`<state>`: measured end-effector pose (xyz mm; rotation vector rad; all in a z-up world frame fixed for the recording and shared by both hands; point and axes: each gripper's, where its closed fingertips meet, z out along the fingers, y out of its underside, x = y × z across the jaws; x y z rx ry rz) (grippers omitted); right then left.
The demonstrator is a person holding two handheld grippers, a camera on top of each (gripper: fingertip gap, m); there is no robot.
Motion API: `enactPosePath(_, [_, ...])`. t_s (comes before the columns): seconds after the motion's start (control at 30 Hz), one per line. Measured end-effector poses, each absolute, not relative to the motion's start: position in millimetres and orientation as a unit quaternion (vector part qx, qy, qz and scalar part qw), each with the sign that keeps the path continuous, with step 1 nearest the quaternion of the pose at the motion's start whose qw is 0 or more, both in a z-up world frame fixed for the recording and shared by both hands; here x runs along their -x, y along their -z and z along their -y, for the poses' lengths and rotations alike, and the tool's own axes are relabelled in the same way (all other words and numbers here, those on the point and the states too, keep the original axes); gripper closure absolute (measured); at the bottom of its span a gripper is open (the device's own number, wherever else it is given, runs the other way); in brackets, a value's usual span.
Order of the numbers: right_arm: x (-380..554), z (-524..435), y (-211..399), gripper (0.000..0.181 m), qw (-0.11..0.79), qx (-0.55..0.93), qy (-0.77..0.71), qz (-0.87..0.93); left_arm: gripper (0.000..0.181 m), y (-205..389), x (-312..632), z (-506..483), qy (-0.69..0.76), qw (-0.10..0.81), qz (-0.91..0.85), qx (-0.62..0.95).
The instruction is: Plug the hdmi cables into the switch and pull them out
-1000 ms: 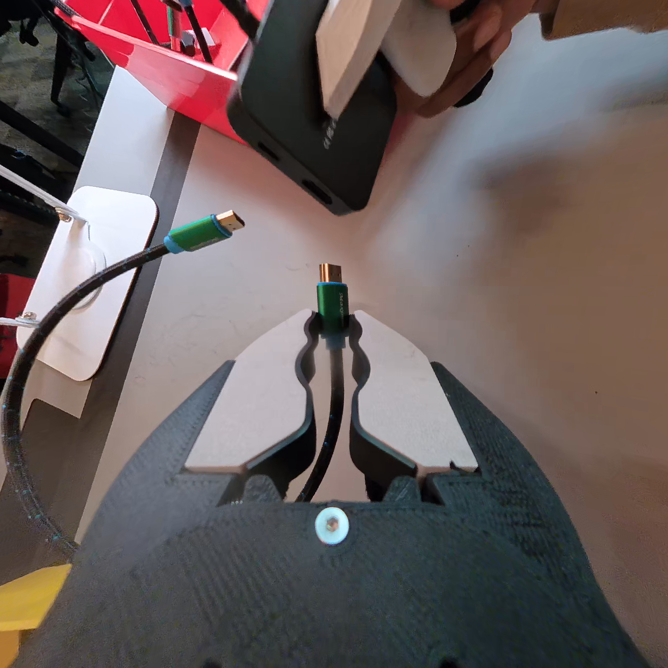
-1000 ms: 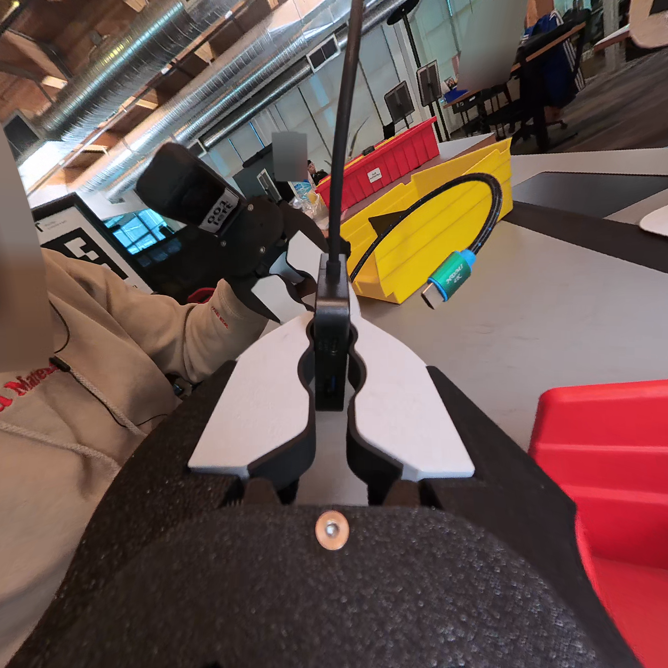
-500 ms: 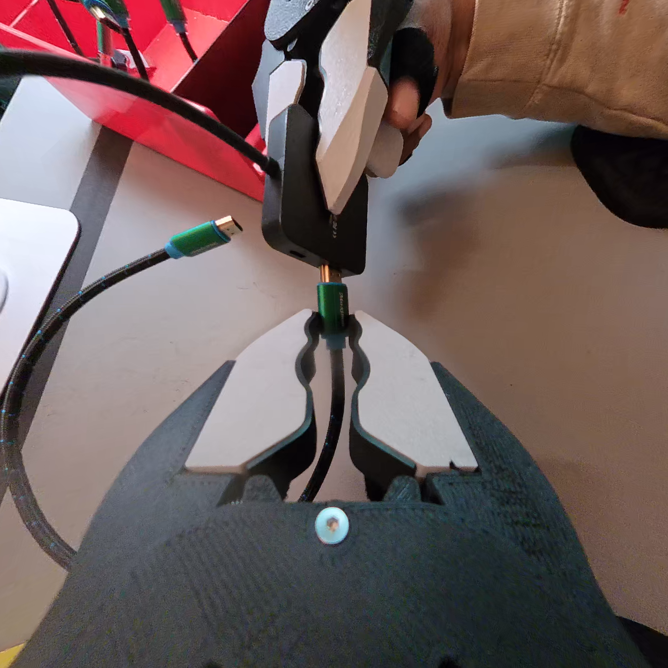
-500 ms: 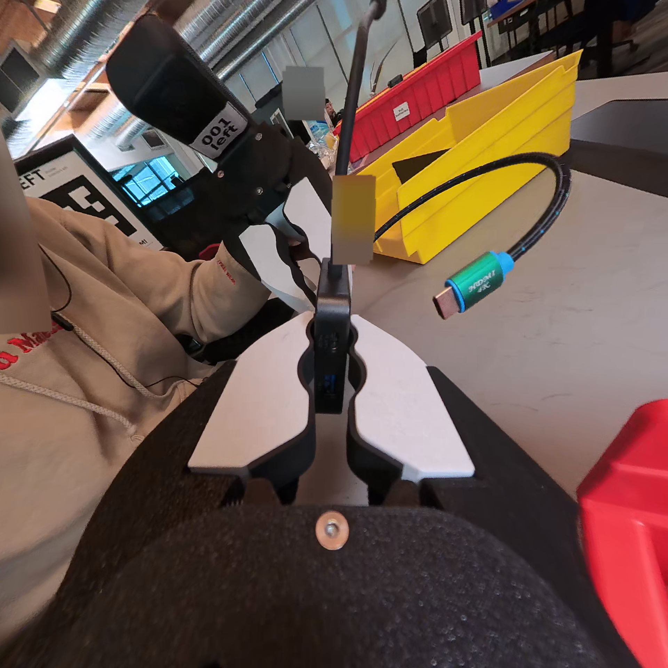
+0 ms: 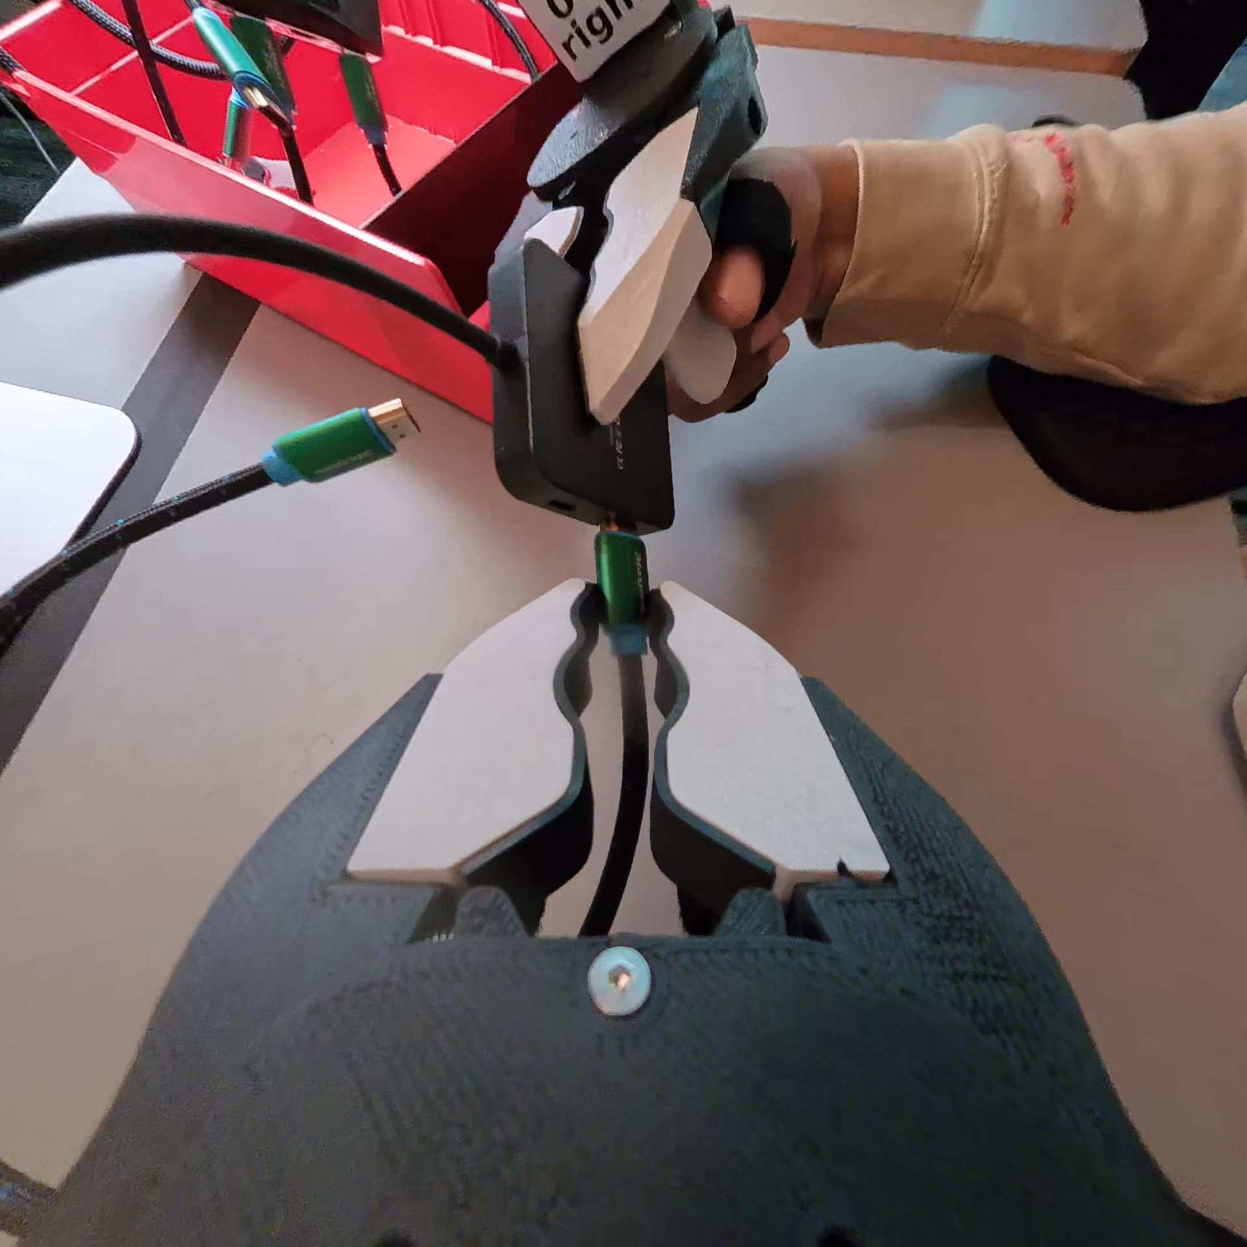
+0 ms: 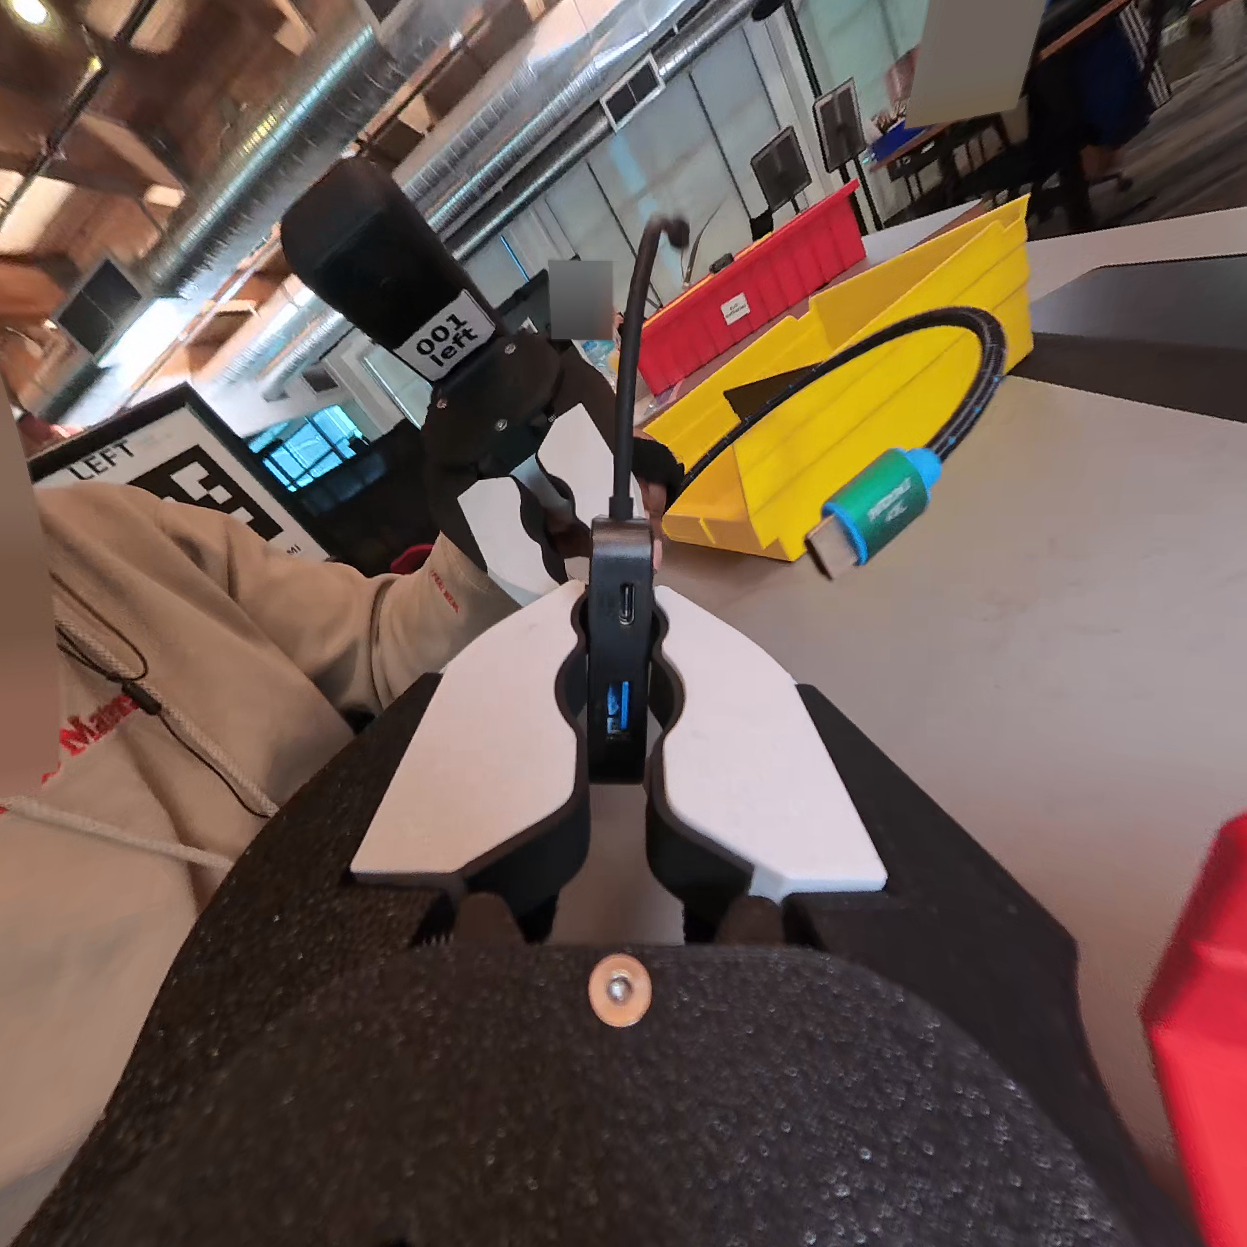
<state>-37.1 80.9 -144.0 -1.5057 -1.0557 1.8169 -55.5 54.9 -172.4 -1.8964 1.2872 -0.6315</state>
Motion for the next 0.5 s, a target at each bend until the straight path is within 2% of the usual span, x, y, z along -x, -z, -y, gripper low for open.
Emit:
enactPosePath(0.37, [36,-89,131,0.168,0.306,0.56,-0.673,0.373,0.168,162,48,-62,0.349,0.389,-0.424,0.74])
enactPosePath(0.5, [33,-82,139,0.166,0.305,0.566,-0.635,0.427,0.168,163,44,-59,0.362,0.38,-0.429,0.735])
